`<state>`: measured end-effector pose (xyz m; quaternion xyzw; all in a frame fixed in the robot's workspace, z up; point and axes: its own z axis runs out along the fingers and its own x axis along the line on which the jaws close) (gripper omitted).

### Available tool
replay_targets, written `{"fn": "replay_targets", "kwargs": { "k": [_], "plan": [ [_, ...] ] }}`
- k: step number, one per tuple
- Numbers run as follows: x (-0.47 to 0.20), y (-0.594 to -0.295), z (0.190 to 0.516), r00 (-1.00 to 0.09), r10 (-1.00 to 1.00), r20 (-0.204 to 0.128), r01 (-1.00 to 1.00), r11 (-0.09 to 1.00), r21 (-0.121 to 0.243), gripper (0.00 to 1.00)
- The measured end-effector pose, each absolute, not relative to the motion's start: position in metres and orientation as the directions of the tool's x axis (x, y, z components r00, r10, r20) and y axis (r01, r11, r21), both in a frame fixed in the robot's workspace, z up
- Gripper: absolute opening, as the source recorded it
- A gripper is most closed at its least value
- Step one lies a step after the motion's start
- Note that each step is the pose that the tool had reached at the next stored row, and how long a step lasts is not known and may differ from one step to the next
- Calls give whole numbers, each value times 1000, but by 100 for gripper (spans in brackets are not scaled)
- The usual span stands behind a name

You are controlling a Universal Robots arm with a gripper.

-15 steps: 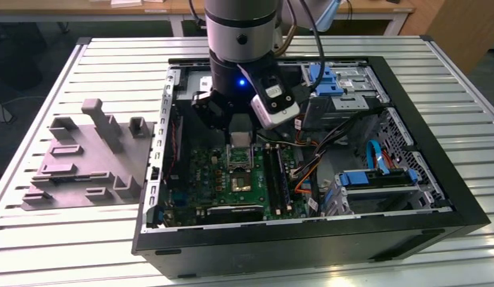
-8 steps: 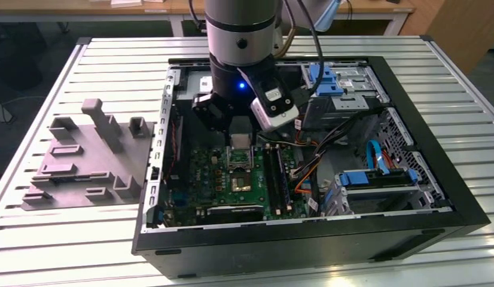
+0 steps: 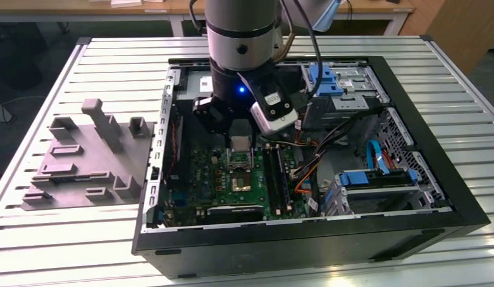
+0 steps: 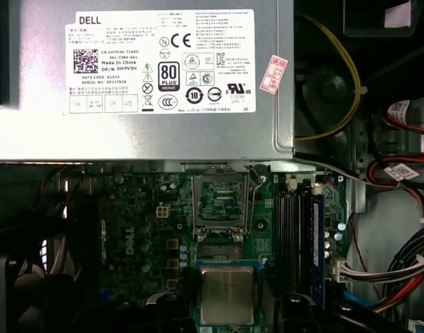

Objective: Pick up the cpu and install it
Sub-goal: 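Place the cpu into insertion slot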

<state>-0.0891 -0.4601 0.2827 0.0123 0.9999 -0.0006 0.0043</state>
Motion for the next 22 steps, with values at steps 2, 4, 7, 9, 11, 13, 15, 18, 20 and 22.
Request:
{"fn": "replay_targets", "kwargs": {
  "k": [2, 4, 7, 9, 11, 13, 15, 18, 20, 22],
  "plan": [
    [-89, -460, 281, -1000, 24, -9, 25, 1000, -1, 47],
    [-89, -460, 278, -1000, 24, -8, 24, 1000, -1, 47],
    [-89, -460, 276, -1000, 25, -9, 25, 1000, -1, 47],
    [-89, -460, 275, -1000, 24, -8, 25, 1000, -1, 47],
    [-89, -460, 275, -1000, 24, -8, 24, 1000, -1, 47],
    [-89, -460, 275, -1000, 24, -9, 24, 1000, -1, 47],
    [-89, -460, 275, -1000, 24, -8, 24, 1000, -1, 47],
    [-89, -460, 275, -1000, 23, -9, 23, 1000, -1, 47],
    [-89, -460, 275, -1000, 21, -9, 21, 1000, -1, 47],
    [-89, -460, 275, -1000, 21, -8, 21, 1000, -1, 47]
  ]
}}
